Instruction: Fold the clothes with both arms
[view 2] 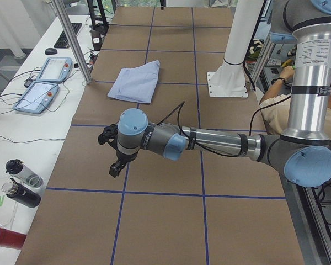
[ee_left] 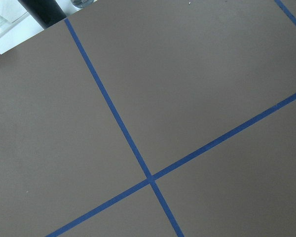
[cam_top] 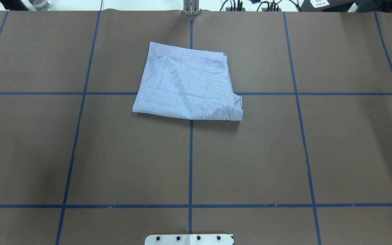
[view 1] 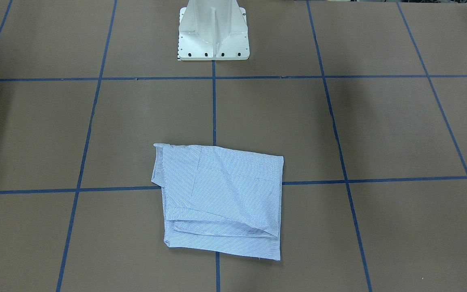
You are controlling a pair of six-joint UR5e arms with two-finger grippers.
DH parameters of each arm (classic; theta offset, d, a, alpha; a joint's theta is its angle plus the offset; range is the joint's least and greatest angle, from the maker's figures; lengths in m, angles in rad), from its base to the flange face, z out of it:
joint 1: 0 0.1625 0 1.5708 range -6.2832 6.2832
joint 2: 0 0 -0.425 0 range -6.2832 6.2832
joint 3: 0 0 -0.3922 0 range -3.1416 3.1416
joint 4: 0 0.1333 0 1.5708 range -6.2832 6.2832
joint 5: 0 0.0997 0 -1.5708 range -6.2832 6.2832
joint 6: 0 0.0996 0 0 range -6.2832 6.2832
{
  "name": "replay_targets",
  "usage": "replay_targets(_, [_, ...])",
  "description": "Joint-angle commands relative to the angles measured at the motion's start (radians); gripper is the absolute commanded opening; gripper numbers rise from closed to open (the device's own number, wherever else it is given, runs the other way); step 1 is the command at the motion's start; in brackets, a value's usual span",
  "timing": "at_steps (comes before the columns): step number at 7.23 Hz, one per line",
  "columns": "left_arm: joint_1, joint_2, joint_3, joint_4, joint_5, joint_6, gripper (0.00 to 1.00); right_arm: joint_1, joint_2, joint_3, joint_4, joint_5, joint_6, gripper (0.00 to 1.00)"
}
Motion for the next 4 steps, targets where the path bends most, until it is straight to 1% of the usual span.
replay_targets(1, [0.002, -0.001, 0.002, 0.0, -0.001, 0.0, 1.0, 0.0, -0.03, -0.018, 0.134, 0.003, 0.086, 1.0])
replay_targets(2, [0.0, -0.003, 0.003, 0.002, -0.004, 0.0, 1.0, 0.0, -0.03, -0.013, 0.136, 0.006, 0.121, 1.0])
replay_targets(4, [0.002, -0.009, 0.013, 0.014, -0.055, -0.008, 1.0, 0.0, -0.015, 0.02, 0.116, 0.014, 0.133, 1.0])
